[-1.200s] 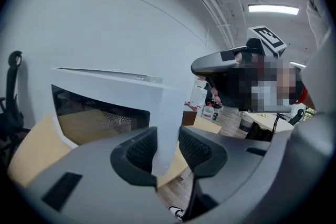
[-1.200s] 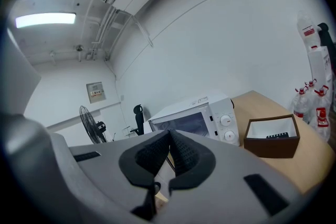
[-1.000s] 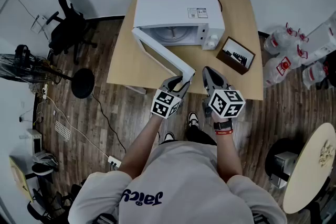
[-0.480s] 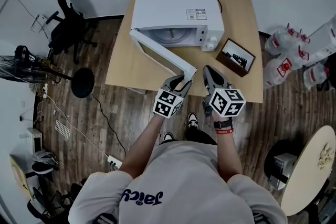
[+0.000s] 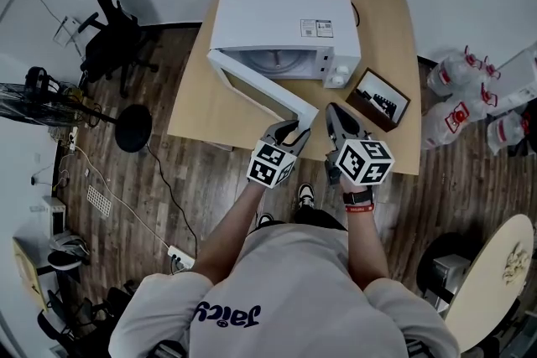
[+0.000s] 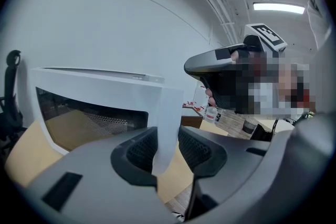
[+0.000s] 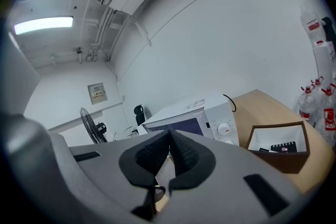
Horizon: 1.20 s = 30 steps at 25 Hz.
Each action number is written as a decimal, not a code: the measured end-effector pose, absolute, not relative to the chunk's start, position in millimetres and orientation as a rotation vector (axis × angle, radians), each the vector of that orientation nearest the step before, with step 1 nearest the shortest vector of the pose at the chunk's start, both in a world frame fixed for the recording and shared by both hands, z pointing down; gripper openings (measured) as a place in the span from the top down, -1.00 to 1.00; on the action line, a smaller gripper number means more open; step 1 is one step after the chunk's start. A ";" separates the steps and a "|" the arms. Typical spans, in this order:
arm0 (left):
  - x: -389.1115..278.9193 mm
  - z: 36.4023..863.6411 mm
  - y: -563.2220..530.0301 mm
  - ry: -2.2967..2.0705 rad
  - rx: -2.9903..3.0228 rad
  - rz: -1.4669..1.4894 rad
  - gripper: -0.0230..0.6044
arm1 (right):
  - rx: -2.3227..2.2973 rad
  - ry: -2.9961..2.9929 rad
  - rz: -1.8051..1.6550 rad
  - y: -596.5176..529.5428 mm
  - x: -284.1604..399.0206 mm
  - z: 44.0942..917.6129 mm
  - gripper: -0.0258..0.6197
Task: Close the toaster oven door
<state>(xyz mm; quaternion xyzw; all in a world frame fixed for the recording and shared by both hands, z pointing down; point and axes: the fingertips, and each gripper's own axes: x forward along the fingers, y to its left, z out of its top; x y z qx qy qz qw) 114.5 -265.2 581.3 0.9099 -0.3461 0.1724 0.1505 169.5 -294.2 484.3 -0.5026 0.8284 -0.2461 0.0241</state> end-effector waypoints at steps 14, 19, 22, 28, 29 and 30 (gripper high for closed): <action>137.5 582.3 -299.4 -1.038 2.603 0.455 0.49 | -1.514 2.613 -0.772 -328.9 188.2 495.2 0.87; 144.0 582.2 -311.6 -1.052 2.594 0.443 0.50 | -1.501 2.632 -0.773 -336.3 195.3 496.4 0.87; 149.4 582.0 -319.6 -1.060 2.591 0.438 0.50 | -1.504 2.631 -0.778 -341.2 202.7 497.8 0.87; 156.2 581.4 -333.5 -1.070 2.588 0.432 0.52 | -1.508 2.628 -0.785 -350.4 212.7 500.8 0.87; 157.1 581.3 -335.6 -1.070 2.589 0.430 0.52 | -1.507 2.628 -0.786 -351.8 213.7 501.2 0.87; 158.0 581.2 -338.0 -1.070 2.588 0.429 0.52 | -1.507 2.629 -0.787 -353.5 214.6 501.7 0.87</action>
